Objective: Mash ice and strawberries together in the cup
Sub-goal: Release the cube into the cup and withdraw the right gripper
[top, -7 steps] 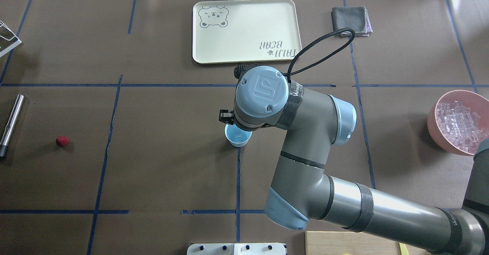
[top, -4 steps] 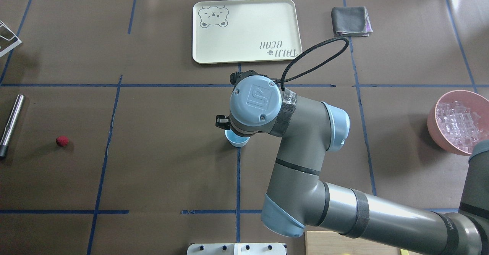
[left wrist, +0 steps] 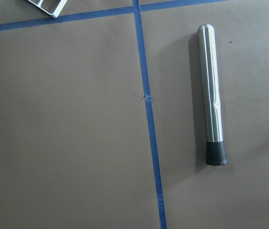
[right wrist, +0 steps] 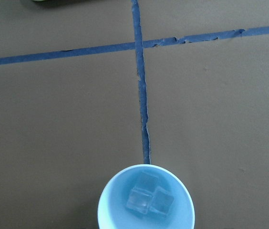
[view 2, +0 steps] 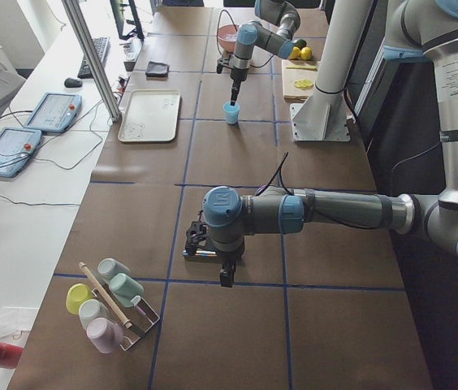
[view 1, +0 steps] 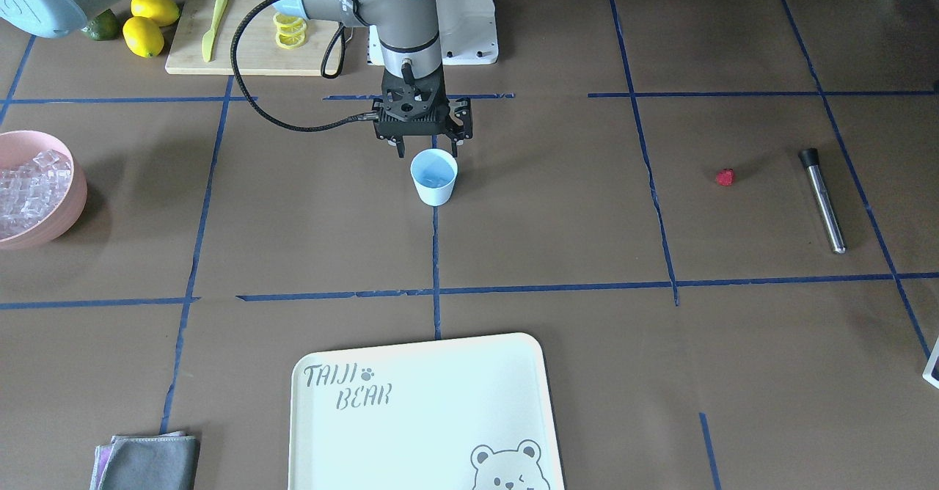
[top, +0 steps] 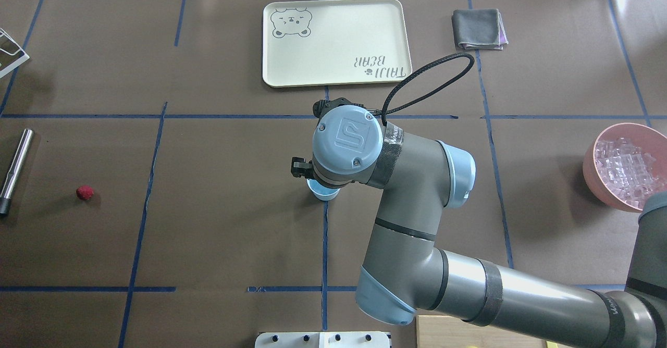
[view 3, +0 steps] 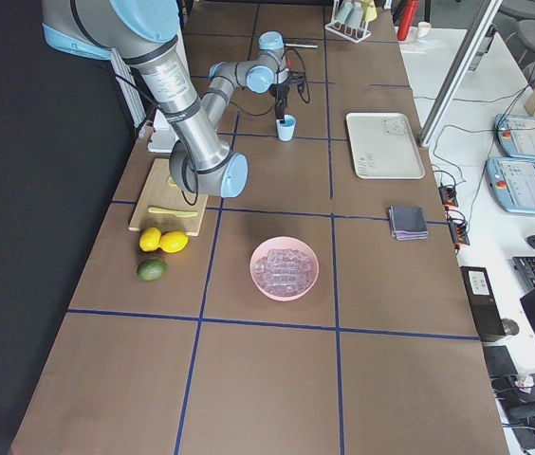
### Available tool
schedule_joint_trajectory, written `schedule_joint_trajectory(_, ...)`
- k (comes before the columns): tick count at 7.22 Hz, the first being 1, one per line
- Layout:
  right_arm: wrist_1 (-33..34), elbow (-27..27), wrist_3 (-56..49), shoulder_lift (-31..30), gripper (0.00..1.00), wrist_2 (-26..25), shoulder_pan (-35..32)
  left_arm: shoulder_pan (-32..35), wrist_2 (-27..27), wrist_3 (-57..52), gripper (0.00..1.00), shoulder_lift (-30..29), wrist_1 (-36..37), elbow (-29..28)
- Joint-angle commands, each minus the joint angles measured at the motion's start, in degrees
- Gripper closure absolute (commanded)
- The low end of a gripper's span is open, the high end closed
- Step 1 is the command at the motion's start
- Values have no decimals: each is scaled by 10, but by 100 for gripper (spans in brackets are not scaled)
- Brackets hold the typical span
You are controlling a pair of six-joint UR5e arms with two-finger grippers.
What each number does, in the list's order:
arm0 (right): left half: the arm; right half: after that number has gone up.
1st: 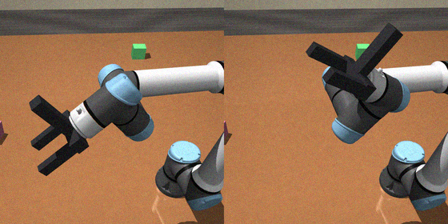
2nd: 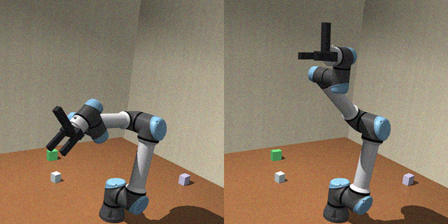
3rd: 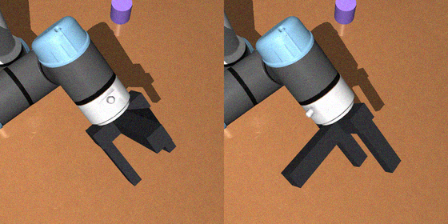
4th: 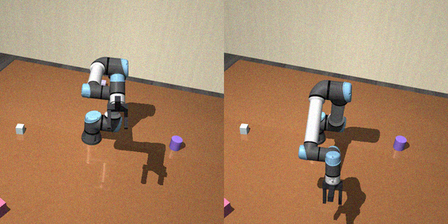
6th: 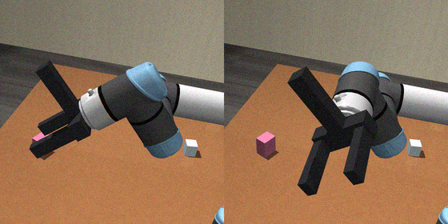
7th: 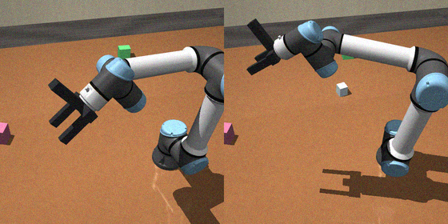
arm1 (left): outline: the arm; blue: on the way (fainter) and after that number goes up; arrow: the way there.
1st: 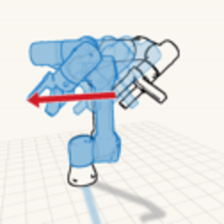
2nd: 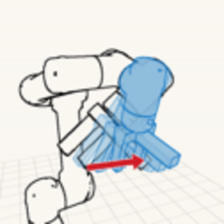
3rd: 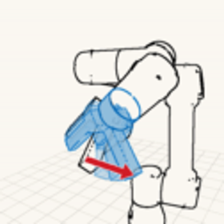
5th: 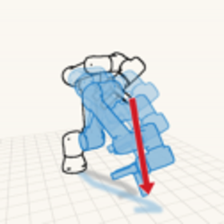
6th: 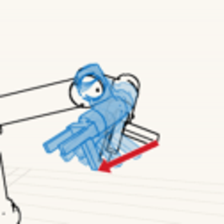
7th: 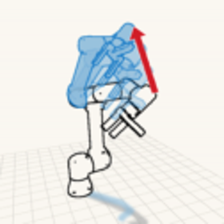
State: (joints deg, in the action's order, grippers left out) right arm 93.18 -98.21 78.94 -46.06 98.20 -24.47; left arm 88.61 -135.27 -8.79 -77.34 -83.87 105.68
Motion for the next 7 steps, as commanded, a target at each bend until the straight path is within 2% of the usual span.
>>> schedule_joint_trajectory(1,2,-3,-8,-3,1,35,-34,0,1,1,0,-4,0,6)
schedule_joint_trajectory(2,3,-5,-22,-10,1,90,-78,0,7,1,0,-5,1,11)
schedule_joint_trajectory(3,35,-19,-80,-17,1,136,-126,0,8,2,0,-6,2,11)
schedule_joint_trajectory(4,78,-54,-168,-41,1,157,-175,1,8,6,0,-9,3,17)
schedule_joint_trajectory(5,91,-82,-256,-80,1,172,-226,1,4,5,0,-21,-2,19)
schedule_joint_trajectory(7,93,-86,-416,-144,1,222,-323,2,4,5,0,-45,-19,10)
